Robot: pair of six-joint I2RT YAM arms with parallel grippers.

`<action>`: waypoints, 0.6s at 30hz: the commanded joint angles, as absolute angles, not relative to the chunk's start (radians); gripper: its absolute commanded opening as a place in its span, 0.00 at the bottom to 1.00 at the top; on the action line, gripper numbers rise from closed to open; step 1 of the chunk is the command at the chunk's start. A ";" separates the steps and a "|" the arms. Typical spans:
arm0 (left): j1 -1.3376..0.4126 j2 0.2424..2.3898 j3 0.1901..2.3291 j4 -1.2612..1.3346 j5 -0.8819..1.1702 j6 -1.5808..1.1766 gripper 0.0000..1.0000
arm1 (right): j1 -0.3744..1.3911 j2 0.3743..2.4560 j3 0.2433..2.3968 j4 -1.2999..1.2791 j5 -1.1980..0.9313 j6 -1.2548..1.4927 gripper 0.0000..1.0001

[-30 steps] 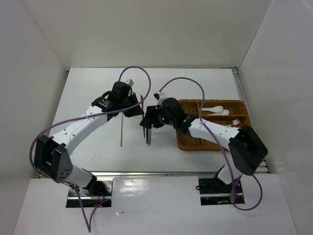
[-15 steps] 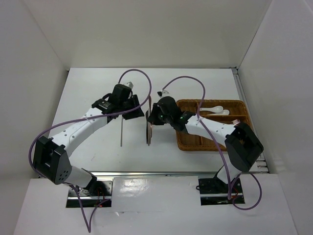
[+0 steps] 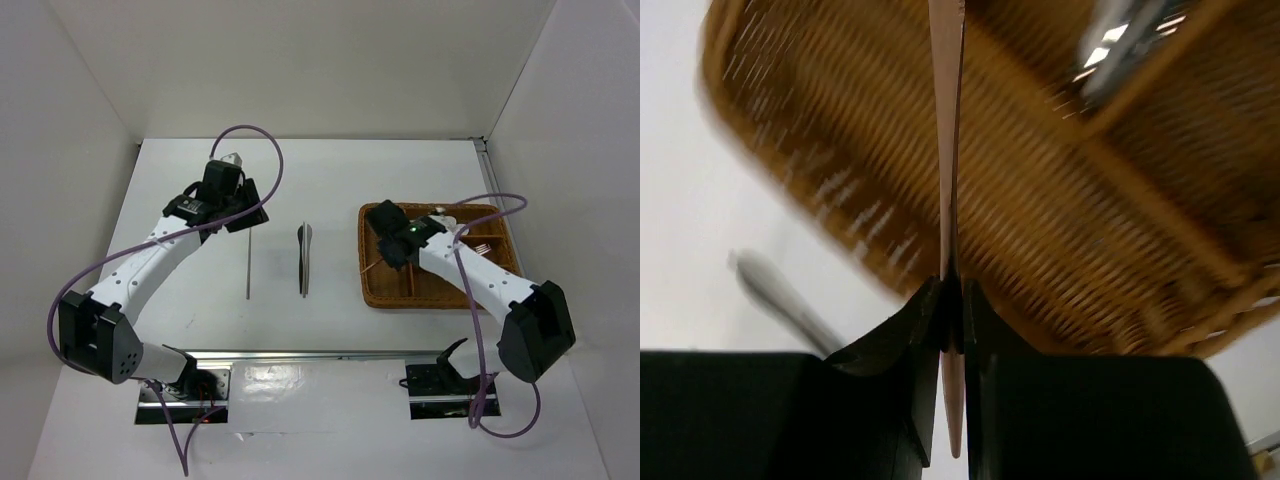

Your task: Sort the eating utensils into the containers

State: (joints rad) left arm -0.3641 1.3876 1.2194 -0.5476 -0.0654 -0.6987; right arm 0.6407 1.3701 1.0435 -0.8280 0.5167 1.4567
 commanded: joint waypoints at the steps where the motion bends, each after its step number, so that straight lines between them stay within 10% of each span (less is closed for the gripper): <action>1: -0.362 1.384 1.230 -0.531 -0.060 -0.669 0.58 | 0.537 1.315 1.013 -1.063 0.623 1.694 0.00; 18: -0.362 1.411 1.203 -0.522 -0.051 -0.669 0.58 | 0.242 1.193 0.868 -1.098 0.723 1.681 0.04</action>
State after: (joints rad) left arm -0.3641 1.3991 1.2140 -0.5461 -0.0551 -0.6834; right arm 0.2501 1.2079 0.9012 -1.0668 0.6559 1.6600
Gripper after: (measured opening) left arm 0.575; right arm 0.173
